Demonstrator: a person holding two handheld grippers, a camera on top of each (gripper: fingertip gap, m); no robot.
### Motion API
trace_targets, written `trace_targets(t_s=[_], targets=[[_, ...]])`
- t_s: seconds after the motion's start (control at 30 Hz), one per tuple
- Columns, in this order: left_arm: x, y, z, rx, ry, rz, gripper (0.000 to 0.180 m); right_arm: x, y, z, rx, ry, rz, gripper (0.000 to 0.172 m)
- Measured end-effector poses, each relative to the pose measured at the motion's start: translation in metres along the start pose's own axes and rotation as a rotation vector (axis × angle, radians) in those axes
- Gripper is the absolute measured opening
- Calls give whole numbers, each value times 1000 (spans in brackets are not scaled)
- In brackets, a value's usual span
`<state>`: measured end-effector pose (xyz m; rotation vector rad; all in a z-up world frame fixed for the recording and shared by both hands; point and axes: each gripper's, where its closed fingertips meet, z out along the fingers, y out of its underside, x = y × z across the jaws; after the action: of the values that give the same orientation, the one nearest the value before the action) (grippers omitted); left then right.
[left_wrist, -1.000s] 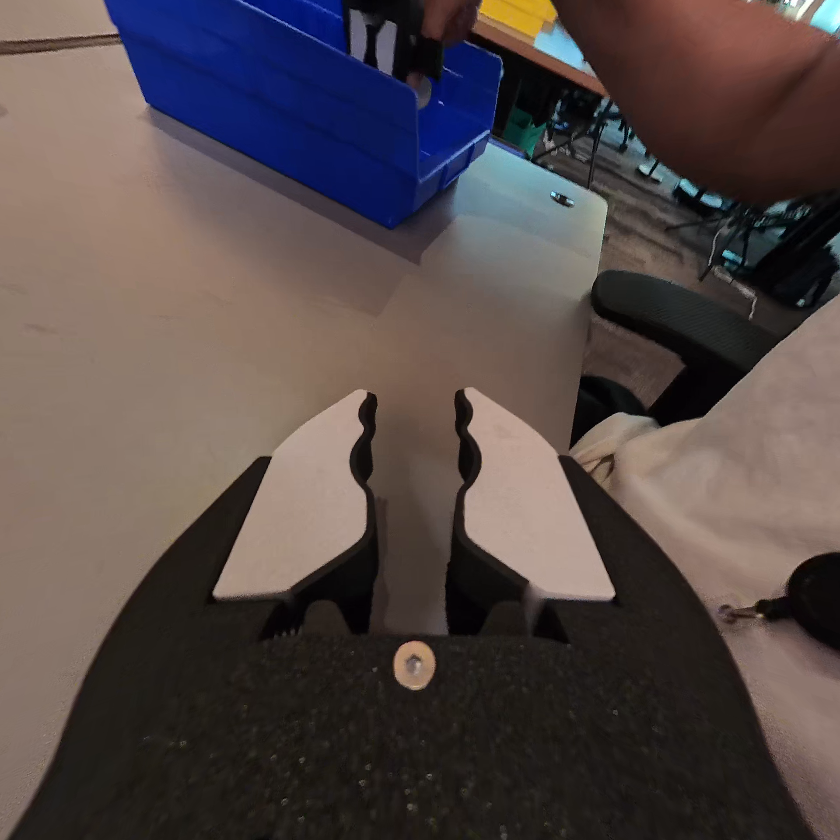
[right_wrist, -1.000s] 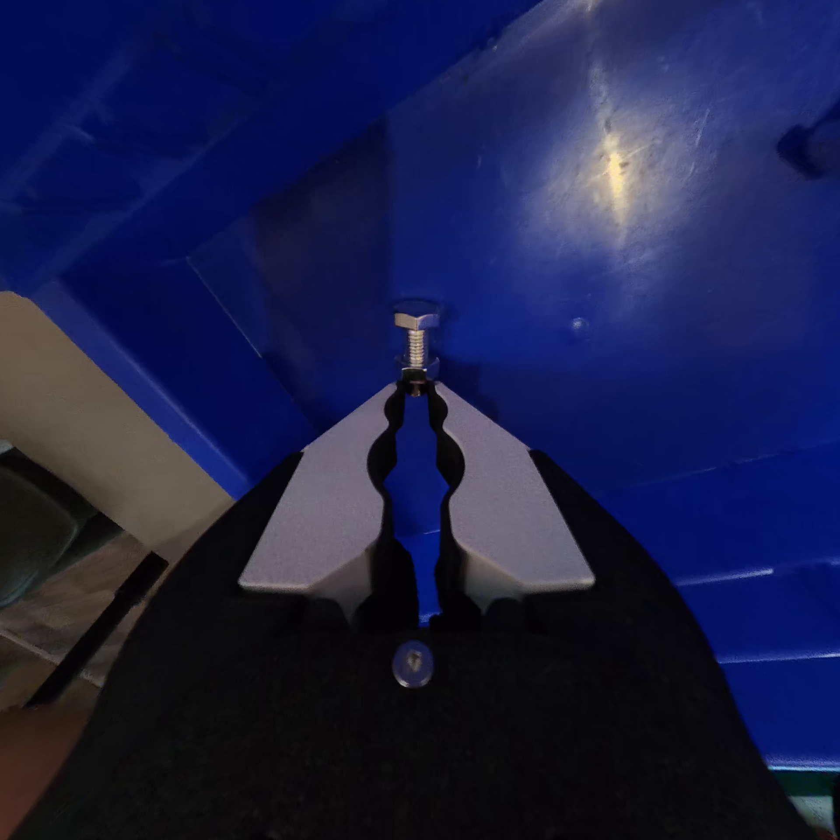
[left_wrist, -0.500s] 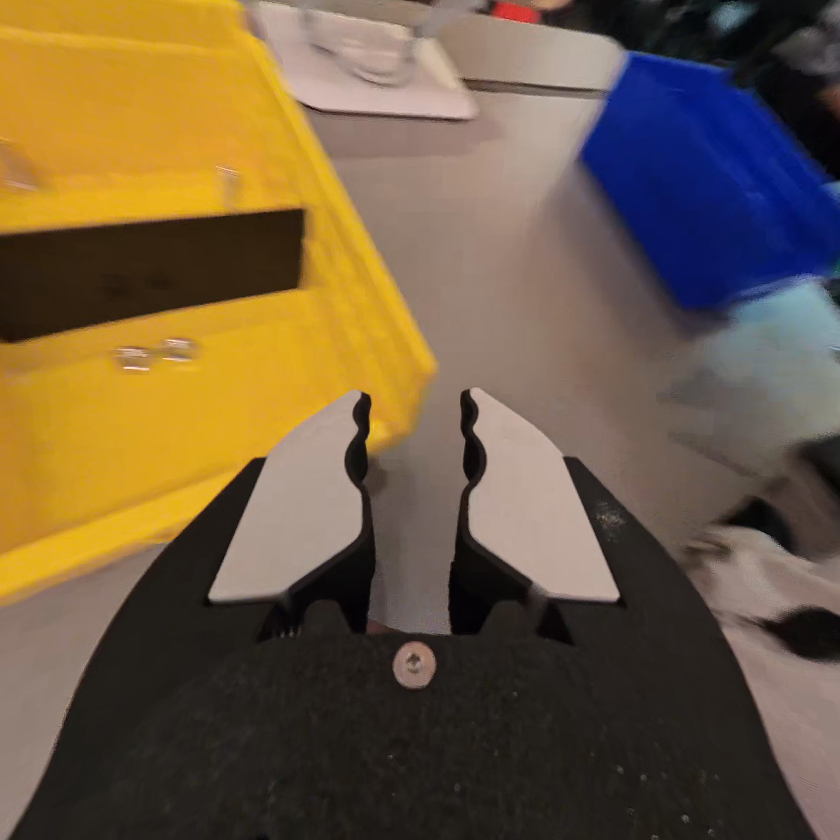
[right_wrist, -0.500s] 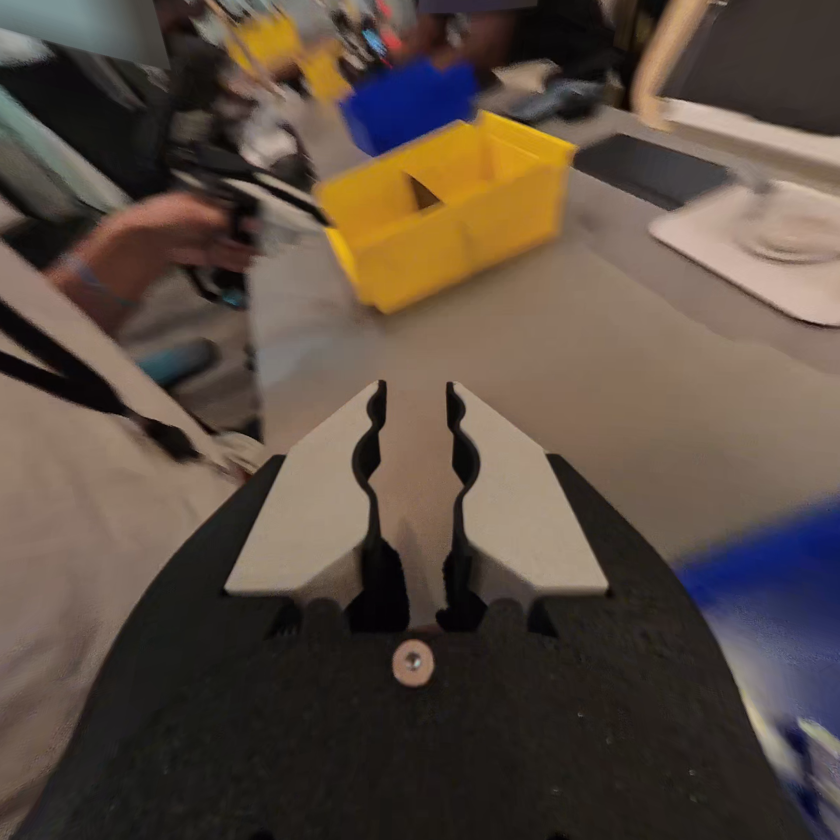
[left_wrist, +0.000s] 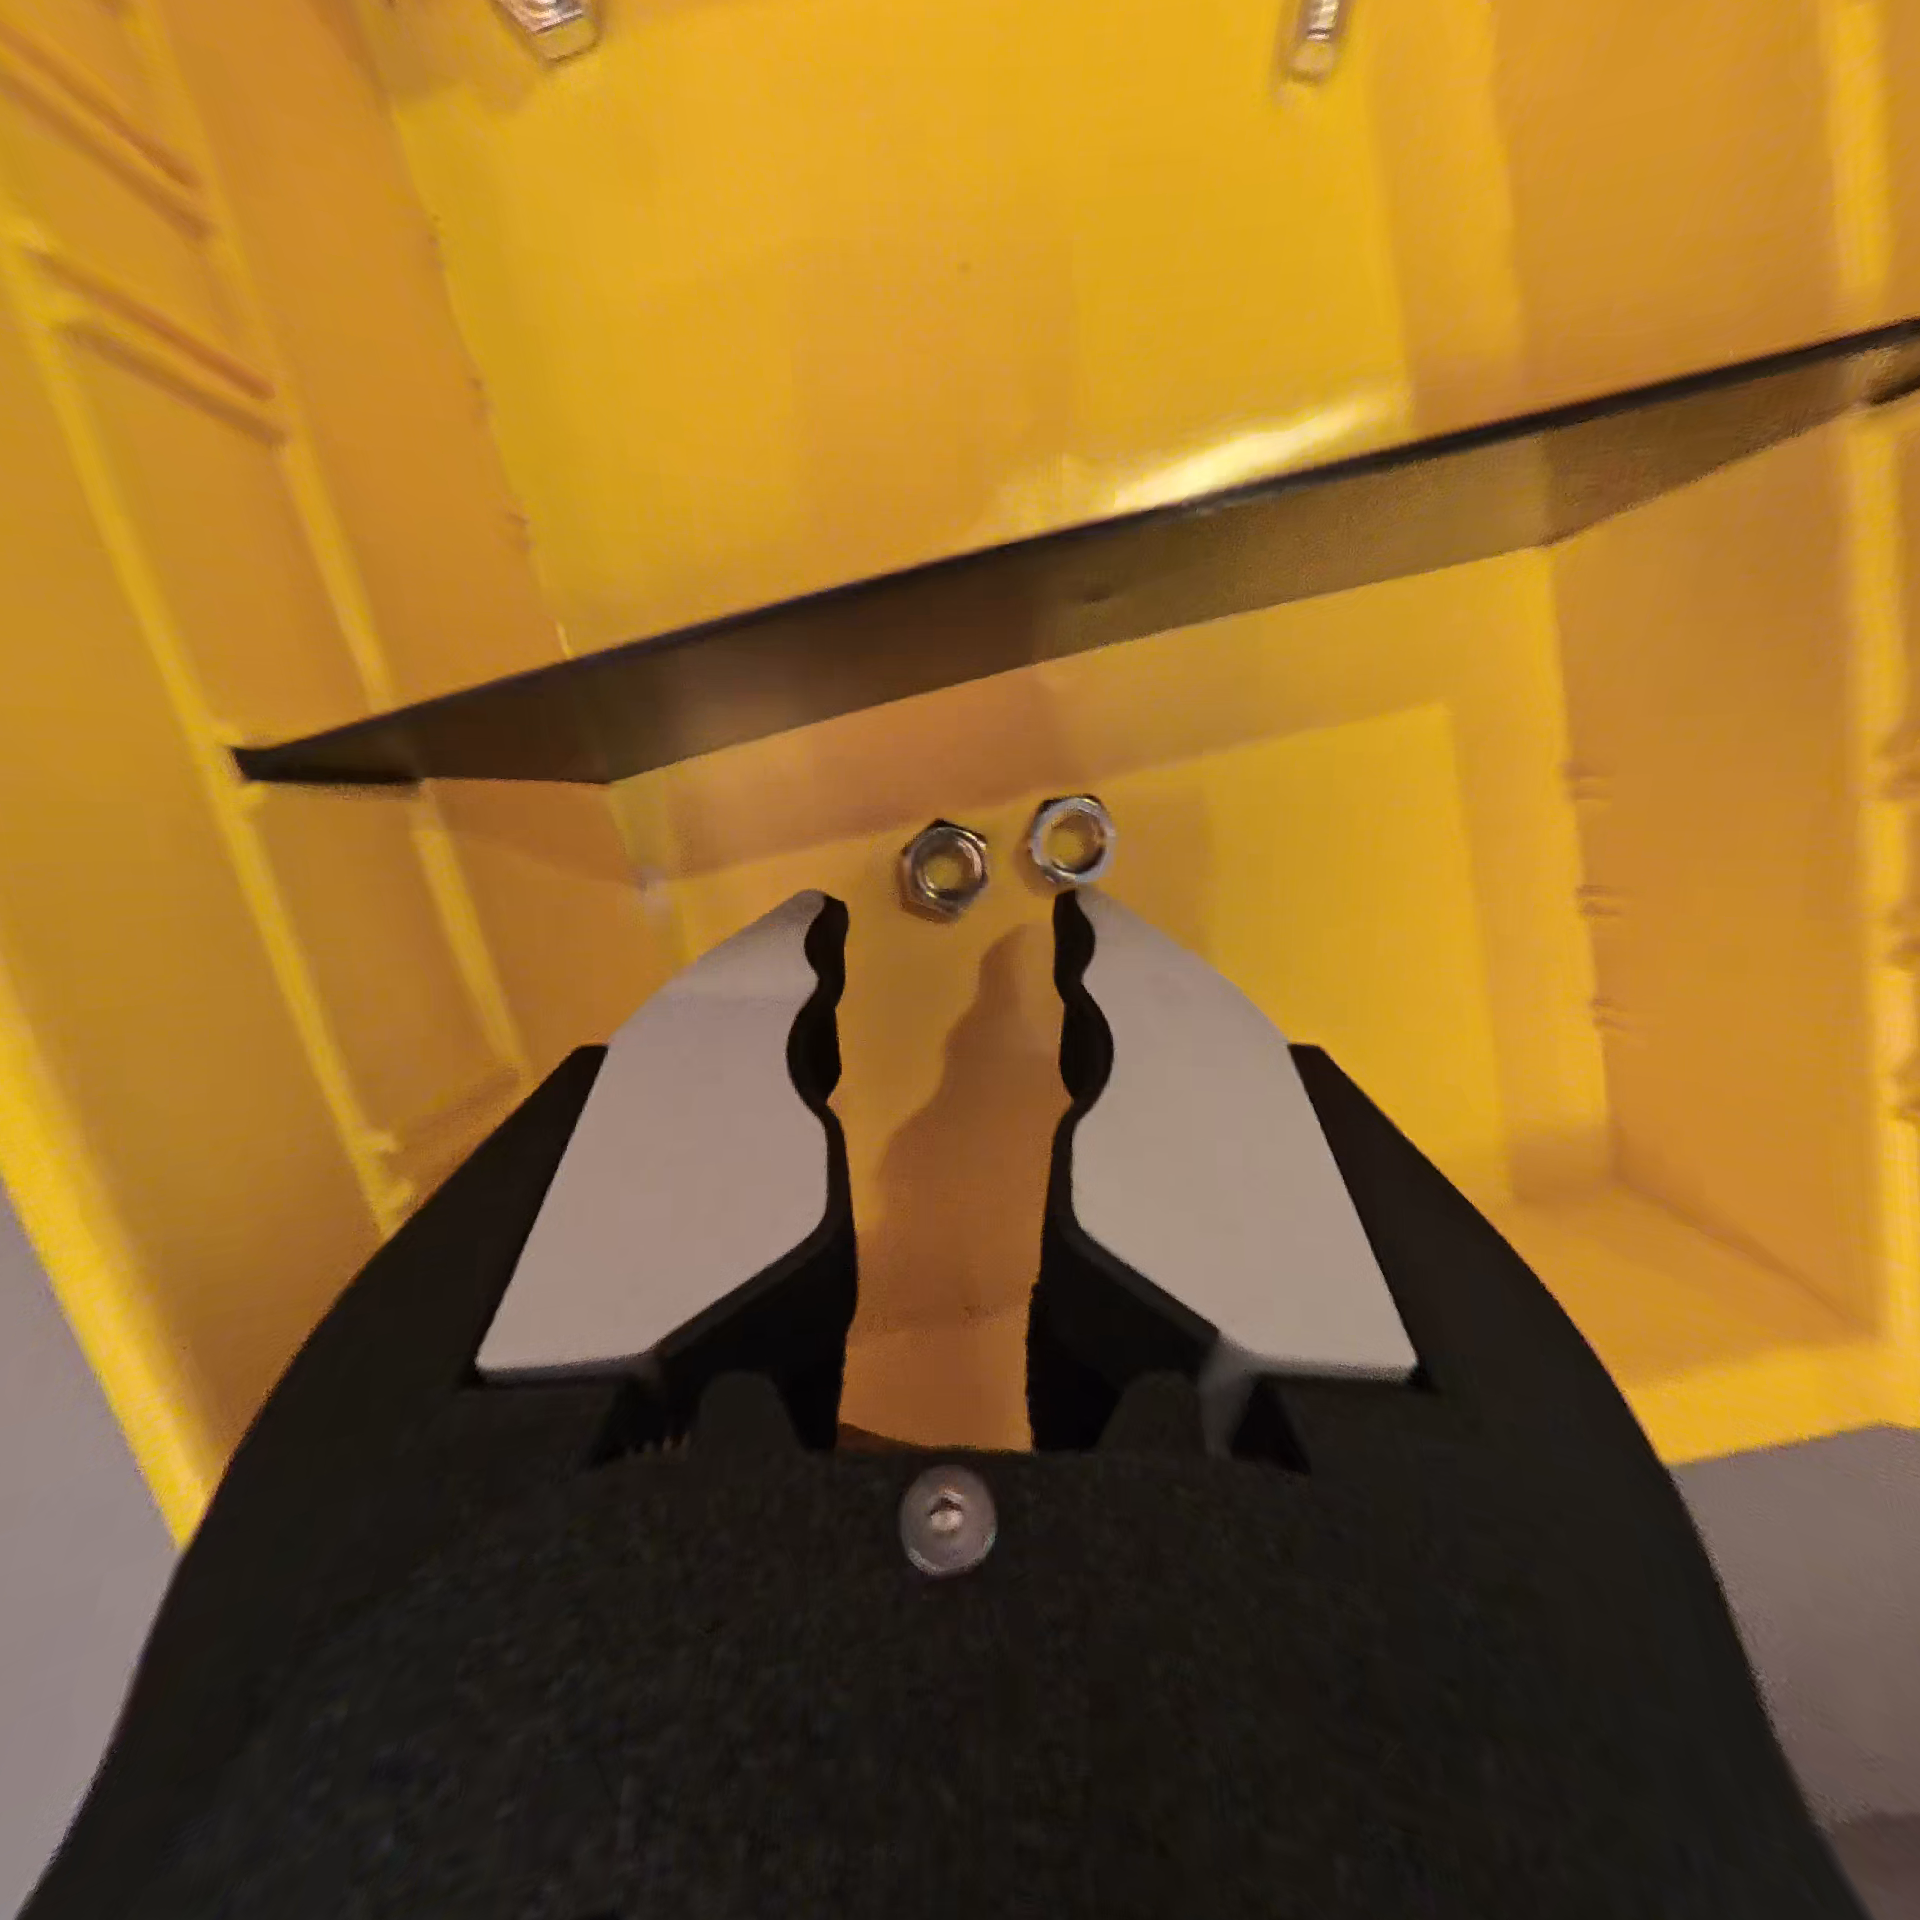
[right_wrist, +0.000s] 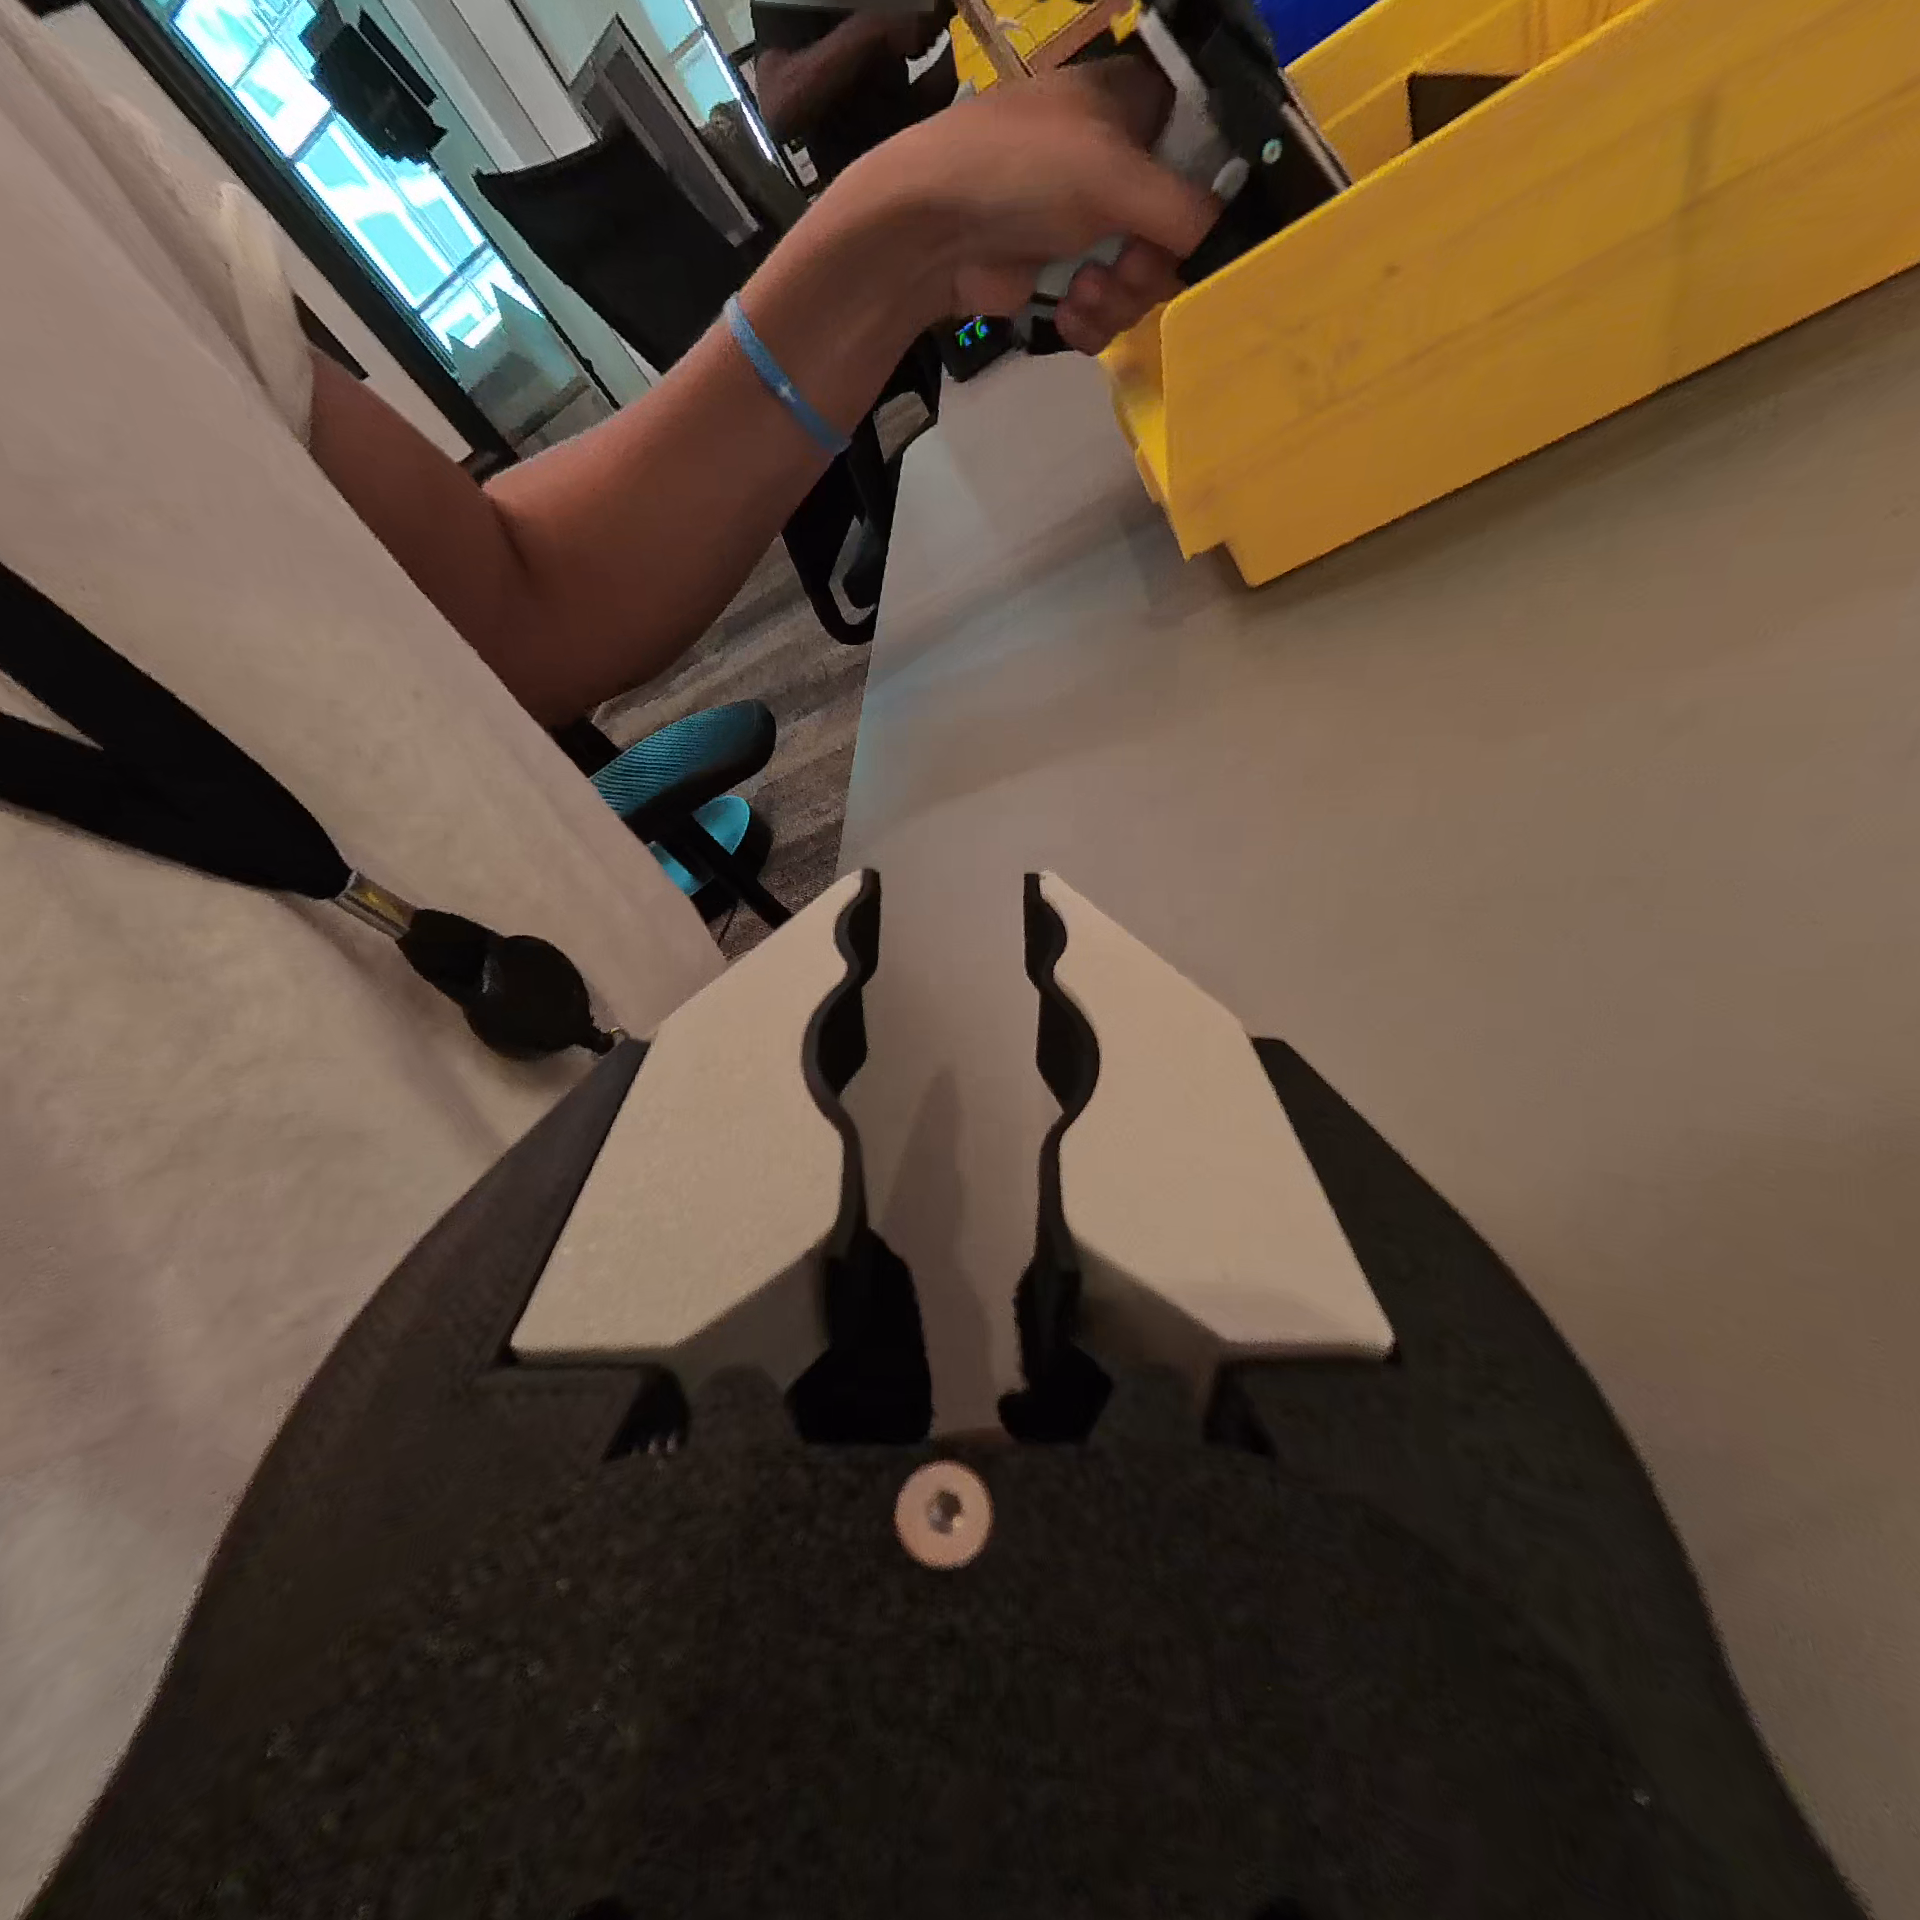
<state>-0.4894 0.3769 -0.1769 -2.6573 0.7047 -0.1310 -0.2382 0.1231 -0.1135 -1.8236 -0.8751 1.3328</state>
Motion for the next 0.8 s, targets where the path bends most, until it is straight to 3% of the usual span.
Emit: trace_targets(t_s=[0.13, 0.33, 0.7, 0.8], targets=[[-4, -2, 8, -31, 0, -7, 36, 3, 2, -2, 18, -20, 35, 27], [-3, 1, 14, -70, 1, -24, 18, 5, 7, -1, -8, -44, 55, 27], [0, 2, 14, -26, -17, -34, 17, 6, 5, -6, 15, -61, 92, 27], [4, -4, -4, 17, -42, 38, 17, 6, 3, -8, 33, -59, 92, 27]])
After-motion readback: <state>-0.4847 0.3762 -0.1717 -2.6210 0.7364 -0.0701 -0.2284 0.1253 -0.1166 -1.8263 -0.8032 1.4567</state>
